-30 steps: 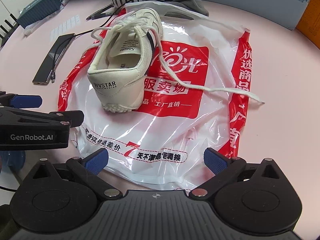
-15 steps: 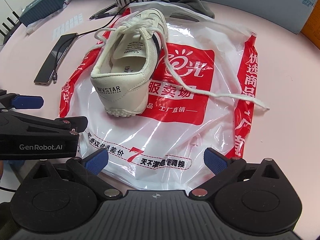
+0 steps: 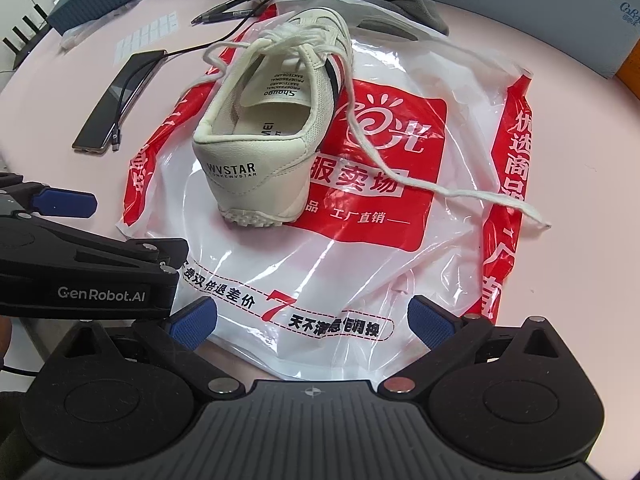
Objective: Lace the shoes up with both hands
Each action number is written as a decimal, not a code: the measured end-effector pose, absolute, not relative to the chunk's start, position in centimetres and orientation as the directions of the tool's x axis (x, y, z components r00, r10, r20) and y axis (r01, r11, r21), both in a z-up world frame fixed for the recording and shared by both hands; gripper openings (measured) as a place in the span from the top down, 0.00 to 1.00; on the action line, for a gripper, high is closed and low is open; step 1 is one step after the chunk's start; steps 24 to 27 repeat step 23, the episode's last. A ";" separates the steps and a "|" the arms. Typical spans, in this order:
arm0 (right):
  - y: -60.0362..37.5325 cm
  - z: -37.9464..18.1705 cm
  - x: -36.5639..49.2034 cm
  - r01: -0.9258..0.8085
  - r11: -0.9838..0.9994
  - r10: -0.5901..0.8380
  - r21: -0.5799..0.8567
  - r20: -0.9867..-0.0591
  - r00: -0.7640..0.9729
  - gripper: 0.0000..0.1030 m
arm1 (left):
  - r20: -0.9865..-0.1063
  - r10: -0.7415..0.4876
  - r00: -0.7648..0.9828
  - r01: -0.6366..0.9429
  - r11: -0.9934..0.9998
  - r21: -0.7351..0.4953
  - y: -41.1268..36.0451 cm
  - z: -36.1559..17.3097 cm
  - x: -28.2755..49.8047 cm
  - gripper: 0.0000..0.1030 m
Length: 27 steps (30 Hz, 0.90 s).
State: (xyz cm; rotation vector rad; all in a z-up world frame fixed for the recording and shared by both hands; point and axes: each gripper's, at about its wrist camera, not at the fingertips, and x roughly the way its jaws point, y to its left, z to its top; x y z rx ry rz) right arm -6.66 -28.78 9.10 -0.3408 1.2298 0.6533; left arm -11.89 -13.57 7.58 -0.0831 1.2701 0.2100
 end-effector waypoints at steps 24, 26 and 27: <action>-28.7 8.4 -5.9 -0.617 0.781 0.258 0.099 -0.951 0.173 0.01 | -0.963 0.093 0.252 -0.199 0.979 0.042 -13.2 6.8 -10.9 0.05; -28.7 8.4 -5.9 -0.617 0.781 0.258 0.099 -0.951 0.173 0.01 | -0.963 0.093 0.252 -0.199 0.979 0.042 -13.2 6.8 -10.9 0.05; -28.7 8.4 -5.9 -0.617 0.781 0.258 0.099 -0.951 0.173 0.01 | -0.963 0.093 0.252 -0.199 0.979 0.042 -13.2 6.8 -10.9 0.05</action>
